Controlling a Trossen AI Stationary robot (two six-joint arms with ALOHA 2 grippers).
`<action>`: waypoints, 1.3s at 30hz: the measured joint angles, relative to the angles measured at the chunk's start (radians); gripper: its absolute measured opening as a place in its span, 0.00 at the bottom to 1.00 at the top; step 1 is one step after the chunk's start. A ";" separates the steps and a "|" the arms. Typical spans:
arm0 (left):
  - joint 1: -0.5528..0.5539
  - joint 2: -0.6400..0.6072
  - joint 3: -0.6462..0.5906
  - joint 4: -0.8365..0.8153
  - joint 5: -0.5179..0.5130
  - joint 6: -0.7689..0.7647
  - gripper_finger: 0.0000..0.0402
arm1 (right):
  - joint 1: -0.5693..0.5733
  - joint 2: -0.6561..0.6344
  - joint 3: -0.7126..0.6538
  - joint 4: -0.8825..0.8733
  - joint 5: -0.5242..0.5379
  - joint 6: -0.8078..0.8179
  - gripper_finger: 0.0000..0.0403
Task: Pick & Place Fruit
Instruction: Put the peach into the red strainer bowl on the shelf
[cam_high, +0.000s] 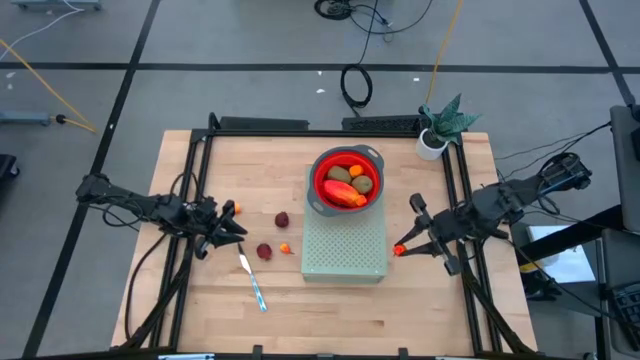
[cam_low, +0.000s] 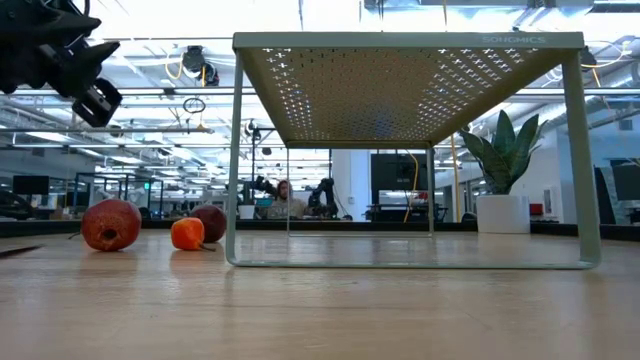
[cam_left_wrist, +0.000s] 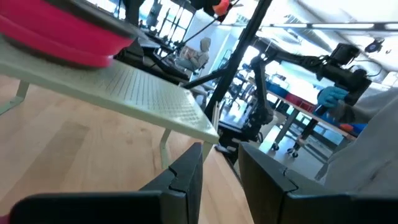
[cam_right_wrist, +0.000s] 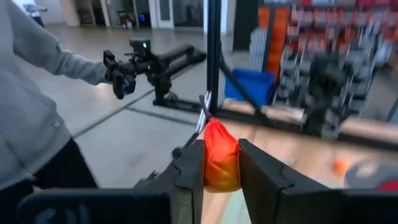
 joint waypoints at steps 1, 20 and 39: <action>0.000 0.000 0.000 0.009 0.000 0.000 0.25 | 0.000 0.000 0.000 0.020 0.000 -0.044 0.18; 0.001 0.000 0.000 0.065 0.000 -0.010 0.25 | 0.000 0.017 0.000 0.260 0.004 -0.676 0.18; 0.001 0.000 0.000 0.137 -0.071 0.011 0.25 | -0.004 0.206 0.000 0.601 0.436 -0.289 0.19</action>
